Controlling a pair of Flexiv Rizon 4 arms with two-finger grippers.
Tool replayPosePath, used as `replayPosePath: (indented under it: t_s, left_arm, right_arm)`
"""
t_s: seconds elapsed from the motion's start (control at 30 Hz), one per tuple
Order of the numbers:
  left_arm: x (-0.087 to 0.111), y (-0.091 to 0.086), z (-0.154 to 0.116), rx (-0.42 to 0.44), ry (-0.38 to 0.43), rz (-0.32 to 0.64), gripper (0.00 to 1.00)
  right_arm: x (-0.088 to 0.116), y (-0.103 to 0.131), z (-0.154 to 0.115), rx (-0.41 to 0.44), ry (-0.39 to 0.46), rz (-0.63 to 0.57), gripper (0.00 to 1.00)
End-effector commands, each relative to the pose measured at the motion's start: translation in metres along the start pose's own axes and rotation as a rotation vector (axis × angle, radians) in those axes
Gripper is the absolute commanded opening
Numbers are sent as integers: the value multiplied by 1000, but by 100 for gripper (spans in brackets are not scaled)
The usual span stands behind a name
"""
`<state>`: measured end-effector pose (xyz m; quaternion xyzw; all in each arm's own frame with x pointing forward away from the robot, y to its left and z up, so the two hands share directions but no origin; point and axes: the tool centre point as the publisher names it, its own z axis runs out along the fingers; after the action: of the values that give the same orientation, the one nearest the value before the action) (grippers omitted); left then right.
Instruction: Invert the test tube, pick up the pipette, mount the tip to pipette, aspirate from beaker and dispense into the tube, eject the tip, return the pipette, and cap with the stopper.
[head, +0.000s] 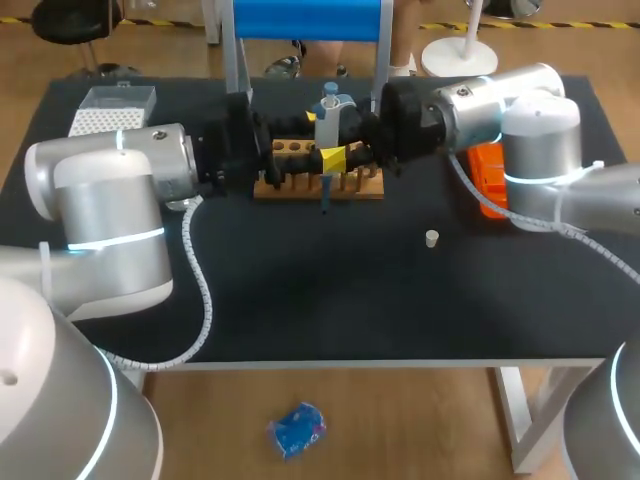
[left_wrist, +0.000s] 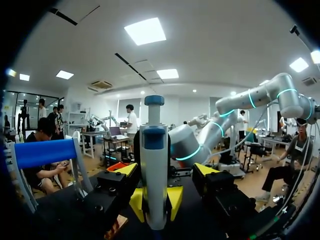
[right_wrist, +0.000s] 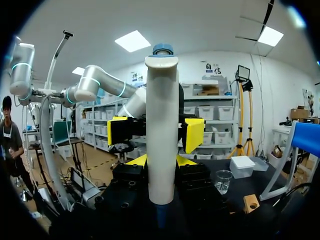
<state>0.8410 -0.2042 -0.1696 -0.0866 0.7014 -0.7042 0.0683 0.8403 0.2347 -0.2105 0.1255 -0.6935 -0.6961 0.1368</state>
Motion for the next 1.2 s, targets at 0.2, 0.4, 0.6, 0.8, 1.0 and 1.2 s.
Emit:
replayPosePath:
  t_s: [0.2, 0.4, 0.6, 0.8, 1.0, 1.2]
  left_arm:
    - [-3, 0, 0, -10, 9, 3, 56]
    - [-4, 1, 0, -10, 5, 2, 54]
    - [-4, 2, 1, -14, 6, 1, 45]
    - [-4, 3, 1, -18, 10, 0, 39]
    - [-4, 3, -1, -16, 5, 0, 26]
    - [-4, 3, -2, -17, 5, 1, 0]
  right_arm:
    - [-2, -1, -1, -2, 11, 6, 0]
    - [-1, -2, -2, -5, 9, 7, 0]
    - [-1, -2, -3, -4, 10, 9, 0]
    - [-1, -2, -3, -8, 11, 9, 0]
    - [-1, -3, -3, -11, 10, 10, 0]
    - [-1, -3, -3, -13, 10, 11, 0]
